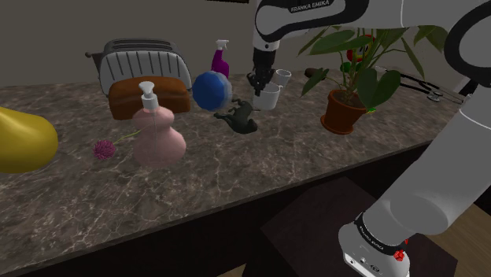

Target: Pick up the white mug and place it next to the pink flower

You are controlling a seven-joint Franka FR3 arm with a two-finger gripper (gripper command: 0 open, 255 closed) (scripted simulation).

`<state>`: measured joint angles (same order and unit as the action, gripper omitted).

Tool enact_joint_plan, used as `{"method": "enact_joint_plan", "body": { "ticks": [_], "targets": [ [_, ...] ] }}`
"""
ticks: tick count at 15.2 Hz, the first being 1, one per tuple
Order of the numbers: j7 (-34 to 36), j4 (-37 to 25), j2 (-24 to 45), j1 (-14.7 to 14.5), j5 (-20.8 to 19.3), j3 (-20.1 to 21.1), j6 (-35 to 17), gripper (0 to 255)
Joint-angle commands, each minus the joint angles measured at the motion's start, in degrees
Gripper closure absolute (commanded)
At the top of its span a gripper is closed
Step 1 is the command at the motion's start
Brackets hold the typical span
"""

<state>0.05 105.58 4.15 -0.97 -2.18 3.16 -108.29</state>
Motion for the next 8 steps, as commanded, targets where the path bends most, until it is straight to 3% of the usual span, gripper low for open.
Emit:
{"method": "enact_joint_plan", "body": {
  "ticks": [1, 5, 8],
  "targets": [
    [-0.02, -1.17, -0.25, -0.02, 0.03, 0.02, 1.44, 255],
    [-0.12, -3.58, -0.54, -0.02, 0.07, 0.02, 4.14, 255],
    [3.81, -3.07, -0.99, -2.11, 0.1, 1.88, 4.2, 255]
  ]
}}
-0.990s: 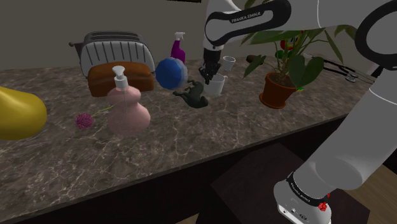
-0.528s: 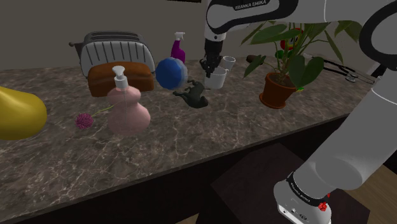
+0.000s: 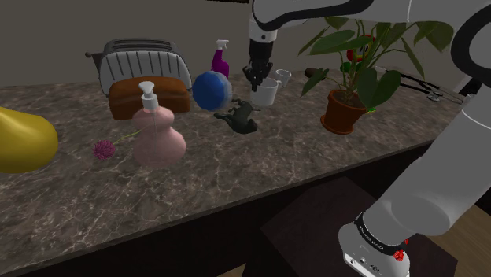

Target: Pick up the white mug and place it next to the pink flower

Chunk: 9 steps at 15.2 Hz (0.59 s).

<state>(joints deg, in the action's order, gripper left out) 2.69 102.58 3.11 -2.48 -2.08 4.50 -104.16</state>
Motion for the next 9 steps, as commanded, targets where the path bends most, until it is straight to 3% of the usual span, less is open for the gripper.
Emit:
{"method": "enact_joint_plan", "body": {
  "ticks": [1, 9],
  "targets": [
    [2.49, -0.04, 0.01, -1.29, 0.0, 1.16, 0.11, 255],
    [13.15, -2.21, 1.69, -6.96, -0.25, 6.13, 0.96, 255]
  ]
}}
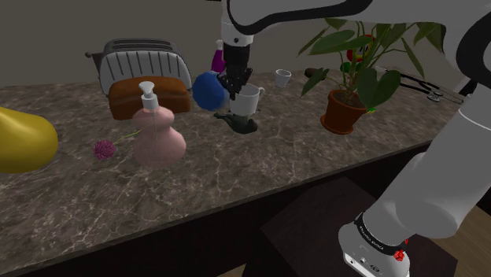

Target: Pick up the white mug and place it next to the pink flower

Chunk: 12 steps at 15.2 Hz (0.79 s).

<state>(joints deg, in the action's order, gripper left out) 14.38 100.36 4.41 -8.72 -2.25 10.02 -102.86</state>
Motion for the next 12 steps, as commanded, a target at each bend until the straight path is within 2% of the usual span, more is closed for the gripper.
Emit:
{"method": "enact_joint_plan", "body": {
  "ticks": [1, 12],
  "targets": [
    [2.8, -0.57, 0.86, -1.45, -0.17, 1.22, -0.17, 255],
    [17.48, -12.08, 9.77, -10.38, -2.75, 7.0, 3.22, 255]
  ]
}}
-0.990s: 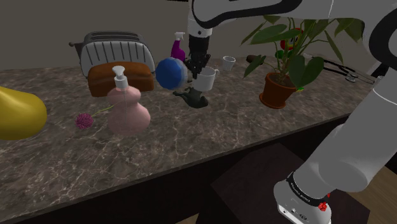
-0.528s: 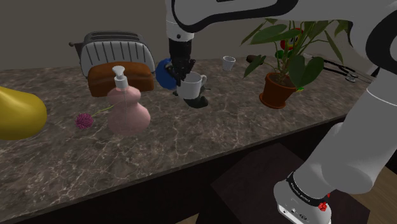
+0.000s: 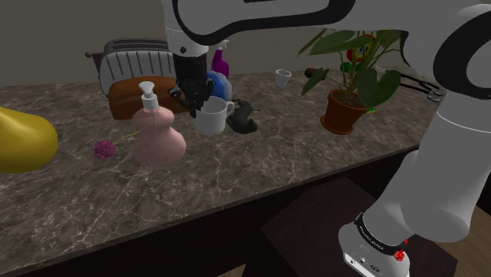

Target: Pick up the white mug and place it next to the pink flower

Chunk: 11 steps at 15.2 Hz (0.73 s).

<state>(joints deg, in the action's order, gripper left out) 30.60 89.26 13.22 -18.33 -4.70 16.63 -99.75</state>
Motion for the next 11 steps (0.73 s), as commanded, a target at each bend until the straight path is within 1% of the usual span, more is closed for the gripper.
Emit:
{"method": "enact_joint_plan", "body": {
  "ticks": [1, 7, 11],
  "targets": [
    [2.56, -2.56, 2.14, -1.72, -0.69, 0.8, 0.61, 255],
    [9.87, -14.58, 10.7, -8.14, -3.51, 2.65, 4.71, 255],
    [14.02, -26.34, 18.41, -13.5, -5.81, 3.14, 9.1, 255]
  ]
}}
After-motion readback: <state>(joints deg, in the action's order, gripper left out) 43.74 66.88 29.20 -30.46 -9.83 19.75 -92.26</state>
